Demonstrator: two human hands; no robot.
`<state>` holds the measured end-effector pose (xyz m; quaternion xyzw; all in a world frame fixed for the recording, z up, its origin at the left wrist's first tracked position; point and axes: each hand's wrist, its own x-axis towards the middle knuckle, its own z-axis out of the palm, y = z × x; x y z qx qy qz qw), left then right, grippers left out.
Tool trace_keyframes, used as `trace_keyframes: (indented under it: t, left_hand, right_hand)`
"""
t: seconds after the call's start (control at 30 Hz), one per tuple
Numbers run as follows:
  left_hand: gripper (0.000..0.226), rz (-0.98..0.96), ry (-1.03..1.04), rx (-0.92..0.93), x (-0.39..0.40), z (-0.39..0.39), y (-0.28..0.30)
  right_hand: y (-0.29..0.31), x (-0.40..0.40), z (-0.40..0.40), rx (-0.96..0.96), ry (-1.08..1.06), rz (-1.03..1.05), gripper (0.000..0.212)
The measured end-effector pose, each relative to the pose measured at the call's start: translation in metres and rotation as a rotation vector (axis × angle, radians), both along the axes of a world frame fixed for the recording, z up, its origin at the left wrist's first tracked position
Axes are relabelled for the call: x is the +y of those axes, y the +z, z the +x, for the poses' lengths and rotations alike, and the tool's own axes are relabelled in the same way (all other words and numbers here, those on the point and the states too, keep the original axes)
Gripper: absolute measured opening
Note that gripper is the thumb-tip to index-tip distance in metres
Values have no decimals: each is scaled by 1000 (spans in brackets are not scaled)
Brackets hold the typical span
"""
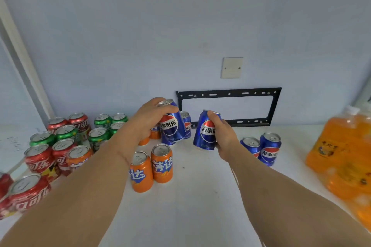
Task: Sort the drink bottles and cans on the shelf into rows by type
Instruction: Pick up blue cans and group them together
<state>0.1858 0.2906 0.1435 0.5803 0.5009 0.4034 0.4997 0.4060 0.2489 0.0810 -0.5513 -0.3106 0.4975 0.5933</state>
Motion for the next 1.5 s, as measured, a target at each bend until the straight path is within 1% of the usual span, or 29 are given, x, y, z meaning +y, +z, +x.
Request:
trace_keyframes:
  t: [0.07, 0.17, 0.27, 0.33, 0.43, 0.5, 0.63, 0.77, 0.97, 1.13, 1.2, 1.3, 1.37, 1.4, 1.5]
  left_hand:
    - [59, -10, 0, -50, -18, 14, 2]
    - [72, -51, 35, -101, -48, 37, -3]
    - [75, -87, 74, -188, -86, 61, -13]
    - [68, -119, 100, -281, -112, 76, -24]
    - [44, -142, 125, -410, -149, 100, -42]
    - [41, -158, 145, -443, -169, 115, -53]
    - [47, -212, 178, -435, -202, 144, -66]
    - [48, -241, 173, -395, -220, 165, -76]
    - [45, -260, 138, -351, -216, 188, -93]
    - [43, -238, 127, -300, -206, 201, -106]
    - [49, -233, 121, -295, -202, 205, -110]
    - [65, -212, 116, -265, -198, 210, -112]
    - [68, -187, 113, -262, -193, 213, -114]
    - [67, -173, 112, -259, -191, 215, -114]
    - [50, -125, 97, -184, -184, 222, -114]
  right_hand:
    - [0, -15, 10, 4, 6, 10, 52]
    - [-2, -41, 27, 10, 23, 16, 63]
    - [-7, -72, 51, -10, 45, 1, 63]
    - [-12, -94, 69, -48, 54, -17, 59]
    - [-23, -125, 98, -63, 71, -13, 59]
    - [-33, -144, 116, -58, 92, -12, 58]
    - [-48, -170, 149, -41, 99, -11, 55]
    - [-57, -180, 173, -98, 29, -50, 49]
    - [-67, -171, 195, -156, -15, -71, 48]
    - [-79, -158, 201, -154, -26, -82, 54]
    - [-83, -153, 202, -124, -34, -75, 54]
    - [-84, -147, 201, -129, -26, -46, 52]
    - [-84, -144, 200, -146, -23, -27, 53]
    - [-85, -143, 200, -154, -26, -23, 54]
    - [-89, -147, 202, -171, -5, -40, 61]
